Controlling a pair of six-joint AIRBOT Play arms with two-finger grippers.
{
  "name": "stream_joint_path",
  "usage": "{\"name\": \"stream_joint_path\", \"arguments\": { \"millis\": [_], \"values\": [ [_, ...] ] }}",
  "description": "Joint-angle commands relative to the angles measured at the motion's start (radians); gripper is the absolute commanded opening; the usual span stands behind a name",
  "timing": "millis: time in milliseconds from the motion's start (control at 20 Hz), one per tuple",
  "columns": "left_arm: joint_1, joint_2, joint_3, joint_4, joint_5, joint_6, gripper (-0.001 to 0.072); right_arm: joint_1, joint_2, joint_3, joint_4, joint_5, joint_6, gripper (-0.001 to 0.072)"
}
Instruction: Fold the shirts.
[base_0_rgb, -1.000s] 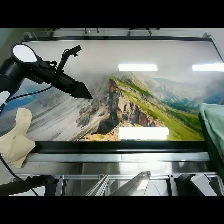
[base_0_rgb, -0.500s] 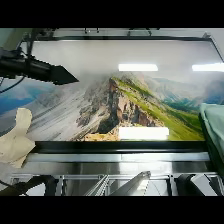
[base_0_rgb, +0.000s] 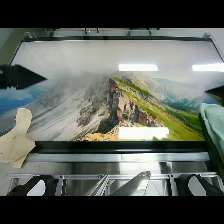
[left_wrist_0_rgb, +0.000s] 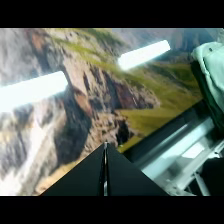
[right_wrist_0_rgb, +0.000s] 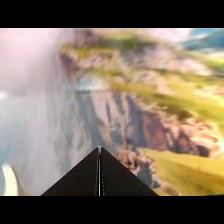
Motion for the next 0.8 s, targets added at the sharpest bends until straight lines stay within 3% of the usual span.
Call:
{"name": "stream_joint_path", "arguments": {
  "millis": [0, 250, 750],
  "values": [
    [0.005, 0.145, -0.272, 0.002, 0.002, -0.015, 0.0023, 0.393, 0.045, -0.074, -0.087, -0.191, -0.023, 0.0012],
    [-0.008, 0.251, -0.534, 0.001, 0.084, -0.015, 0.0024, 0.563, -0.013, -0.092, -0.097, -0.236, 0.005, 0.0013],
    [-0.009, 0.117, -0.555, -0.002, 0.049, -0.016, 0.0022, 0.563, -0.07, -0.093, -0.09, -0.236, 0.006, 0.0013]
  ]
}}
